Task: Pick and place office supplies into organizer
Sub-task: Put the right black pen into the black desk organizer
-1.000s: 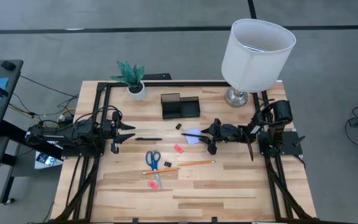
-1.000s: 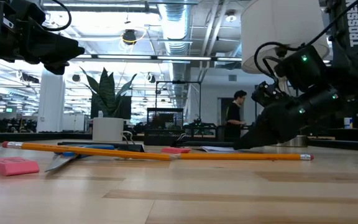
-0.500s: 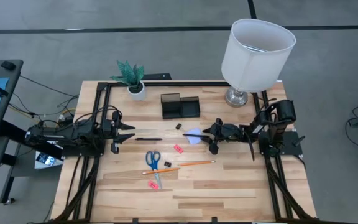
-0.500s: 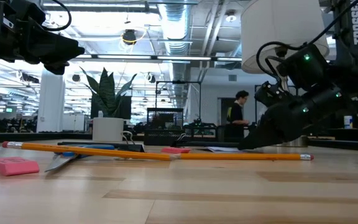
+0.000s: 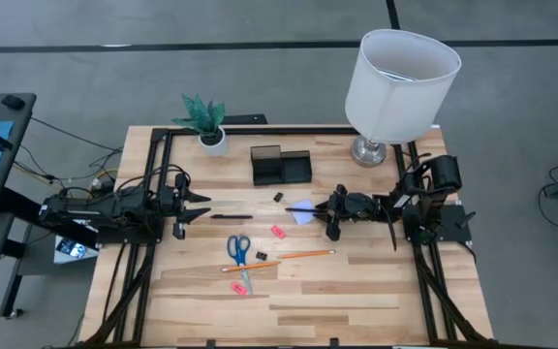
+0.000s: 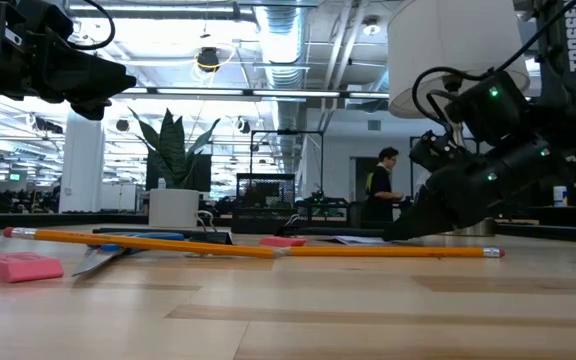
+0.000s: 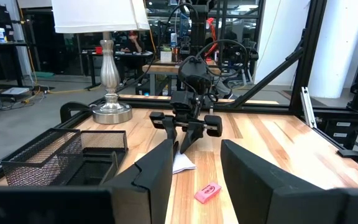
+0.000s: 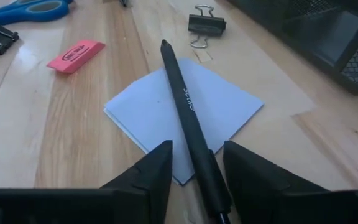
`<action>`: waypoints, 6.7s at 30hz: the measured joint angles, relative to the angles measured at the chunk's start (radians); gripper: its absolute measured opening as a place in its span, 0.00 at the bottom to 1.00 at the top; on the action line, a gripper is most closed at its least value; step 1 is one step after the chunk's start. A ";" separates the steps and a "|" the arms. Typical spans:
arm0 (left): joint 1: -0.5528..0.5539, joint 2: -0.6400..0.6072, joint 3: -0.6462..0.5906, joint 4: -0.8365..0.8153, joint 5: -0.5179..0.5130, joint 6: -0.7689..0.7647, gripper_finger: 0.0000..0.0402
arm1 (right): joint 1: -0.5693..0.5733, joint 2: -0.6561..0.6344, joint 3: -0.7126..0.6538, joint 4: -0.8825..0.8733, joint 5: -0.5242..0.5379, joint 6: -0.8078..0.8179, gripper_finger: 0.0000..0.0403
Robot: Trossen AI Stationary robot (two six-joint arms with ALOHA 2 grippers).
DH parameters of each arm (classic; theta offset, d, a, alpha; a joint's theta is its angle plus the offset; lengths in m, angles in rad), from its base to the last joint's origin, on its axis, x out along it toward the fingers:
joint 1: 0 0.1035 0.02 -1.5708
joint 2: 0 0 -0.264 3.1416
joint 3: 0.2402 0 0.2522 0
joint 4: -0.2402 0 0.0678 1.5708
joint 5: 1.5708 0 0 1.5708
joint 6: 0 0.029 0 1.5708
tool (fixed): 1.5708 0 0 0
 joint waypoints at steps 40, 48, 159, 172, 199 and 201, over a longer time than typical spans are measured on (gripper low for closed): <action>0.000 0.000 0.000 0.000 0.000 0.000 0.32 | 0.002 0.000 0.000 0.037 -0.005 -0.002 0.17; 0.000 0.000 0.000 0.000 0.000 0.000 0.32 | 0.002 0.000 0.001 0.025 -0.021 -0.001 0.12; 0.000 0.000 0.000 0.000 0.000 0.000 0.32 | -0.308 -0.316 0.925 -1.341 -0.031 -0.711 0.09; 0.000 0.000 0.000 0.000 0.000 0.000 0.32 | -0.313 -0.316 1.002 -1.395 -0.031 -0.746 0.10; 0.000 0.000 0.000 0.000 0.000 0.000 0.32 | -0.331 0.163 1.580 -1.971 -0.020 -0.815 0.09; 0.000 0.000 0.000 0.000 0.000 0.000 0.32 | -0.331 0.185 1.607 -1.990 -0.022 -0.823 0.09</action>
